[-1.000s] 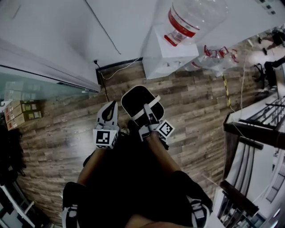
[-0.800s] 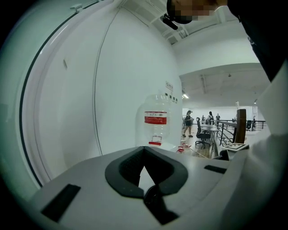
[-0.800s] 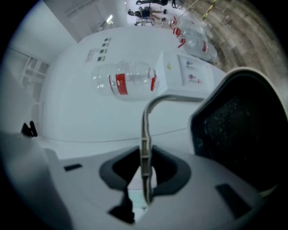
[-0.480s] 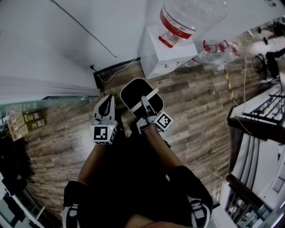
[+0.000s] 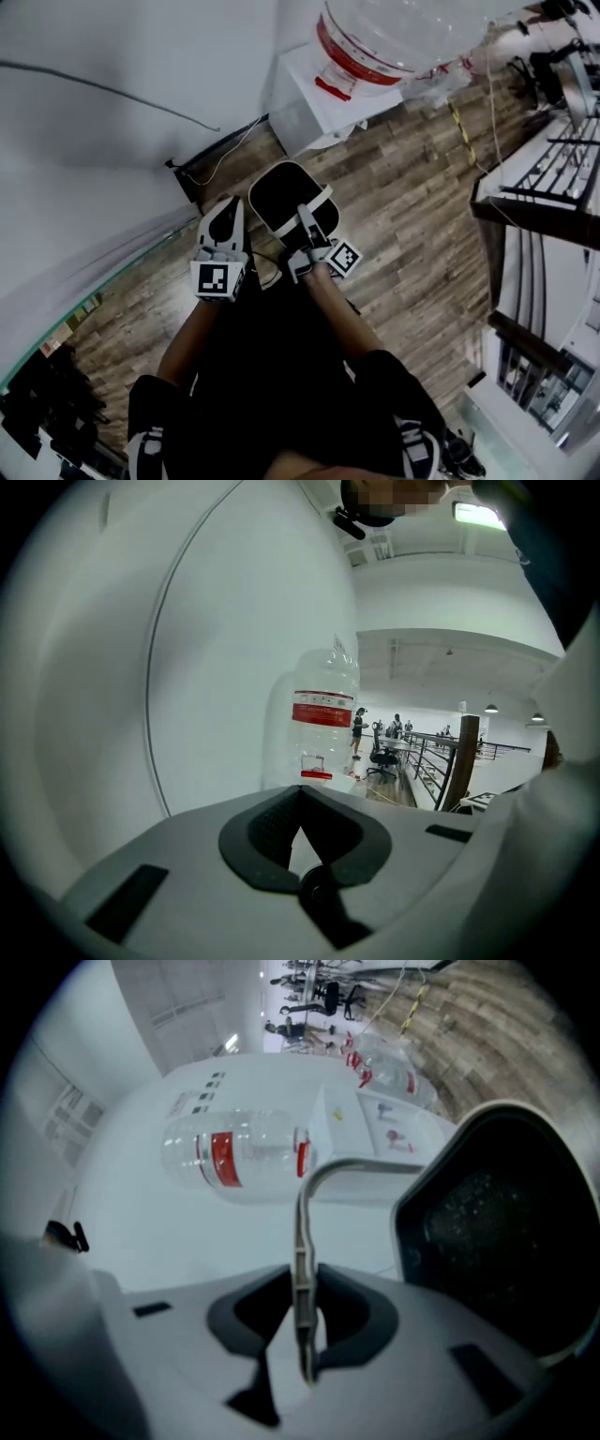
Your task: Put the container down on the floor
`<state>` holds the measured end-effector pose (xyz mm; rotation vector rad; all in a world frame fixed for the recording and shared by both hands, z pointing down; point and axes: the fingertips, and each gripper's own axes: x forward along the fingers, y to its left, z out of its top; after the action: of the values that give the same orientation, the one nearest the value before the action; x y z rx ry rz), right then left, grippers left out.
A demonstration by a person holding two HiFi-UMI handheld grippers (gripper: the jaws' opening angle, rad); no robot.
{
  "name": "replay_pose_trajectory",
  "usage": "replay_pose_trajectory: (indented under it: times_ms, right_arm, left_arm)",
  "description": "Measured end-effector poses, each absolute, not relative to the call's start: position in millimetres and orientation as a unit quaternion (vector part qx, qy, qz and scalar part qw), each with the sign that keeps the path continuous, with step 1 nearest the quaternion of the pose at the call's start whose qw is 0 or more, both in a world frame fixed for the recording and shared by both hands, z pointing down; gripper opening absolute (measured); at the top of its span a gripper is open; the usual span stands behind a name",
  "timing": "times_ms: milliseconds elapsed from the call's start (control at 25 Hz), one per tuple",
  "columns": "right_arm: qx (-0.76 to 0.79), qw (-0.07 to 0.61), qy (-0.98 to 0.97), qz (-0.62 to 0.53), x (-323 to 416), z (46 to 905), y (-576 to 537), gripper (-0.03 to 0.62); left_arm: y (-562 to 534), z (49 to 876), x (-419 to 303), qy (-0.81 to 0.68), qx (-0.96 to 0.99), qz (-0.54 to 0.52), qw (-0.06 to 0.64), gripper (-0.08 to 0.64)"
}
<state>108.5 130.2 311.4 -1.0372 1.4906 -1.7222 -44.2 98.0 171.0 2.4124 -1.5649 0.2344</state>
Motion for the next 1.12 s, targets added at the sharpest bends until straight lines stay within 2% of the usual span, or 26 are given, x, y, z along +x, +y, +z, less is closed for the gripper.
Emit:
replay_pose_trajectory:
  times_ms: [400,1120]
  right_arm:
    - [-0.431,0.373,0.510,-0.644,86.1,382.3,94.3,0.097]
    - [-0.456,0.387,0.481,-0.641,57.9,568.1,24.8,0.097]
  left_arm:
    - [48.0,209.0,-78.4,-0.506,0.845,0.100,0.145,0.031]
    - [-10.9,313.2,-93.7,-0.515,0.839,0.090,0.151,0.031]
